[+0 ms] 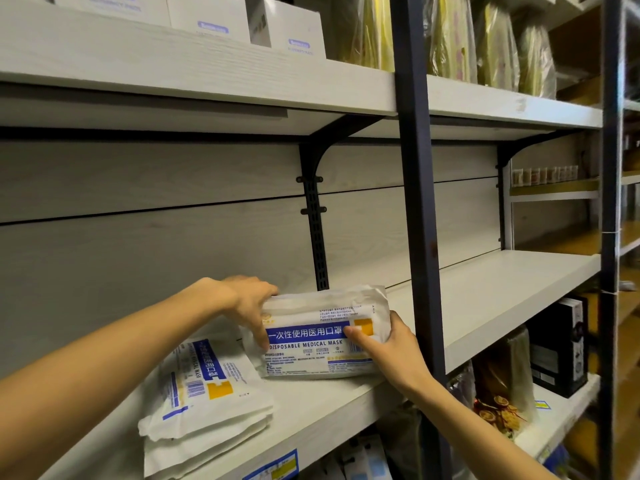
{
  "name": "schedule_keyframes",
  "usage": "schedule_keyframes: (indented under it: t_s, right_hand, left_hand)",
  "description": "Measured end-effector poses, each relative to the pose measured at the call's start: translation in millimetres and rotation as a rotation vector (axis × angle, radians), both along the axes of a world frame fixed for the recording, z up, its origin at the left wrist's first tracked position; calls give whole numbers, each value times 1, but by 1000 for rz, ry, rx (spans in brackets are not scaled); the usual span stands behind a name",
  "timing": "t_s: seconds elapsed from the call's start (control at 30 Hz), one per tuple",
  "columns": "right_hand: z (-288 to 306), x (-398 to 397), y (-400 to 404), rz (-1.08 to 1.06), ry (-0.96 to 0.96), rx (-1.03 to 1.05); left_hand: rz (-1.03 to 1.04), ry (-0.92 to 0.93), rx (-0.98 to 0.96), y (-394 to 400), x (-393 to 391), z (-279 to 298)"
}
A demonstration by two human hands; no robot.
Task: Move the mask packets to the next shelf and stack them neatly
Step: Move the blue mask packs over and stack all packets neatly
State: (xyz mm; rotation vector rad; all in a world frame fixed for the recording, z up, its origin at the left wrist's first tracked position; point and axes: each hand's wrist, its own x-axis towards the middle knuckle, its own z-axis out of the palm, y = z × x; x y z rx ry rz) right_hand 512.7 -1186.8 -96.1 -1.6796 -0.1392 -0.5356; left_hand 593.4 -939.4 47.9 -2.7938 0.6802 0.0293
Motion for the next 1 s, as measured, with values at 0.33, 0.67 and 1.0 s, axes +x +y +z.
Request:
schedule_keyframes:
  t_s: [0.33, 0.67, 1.0]
  right_hand:
    - [15, -9, -14, 122, 20, -86]
    - [30, 0, -7, 51, 112, -257]
    - [15, 13, 7, 9, 411, 109]
  left_hand:
    - [-12, -66, -49, 4, 9, -10]
    - [-33, -221, -106, 2, 5, -18]
    - [177, -245, -382, 62, -13, -6]
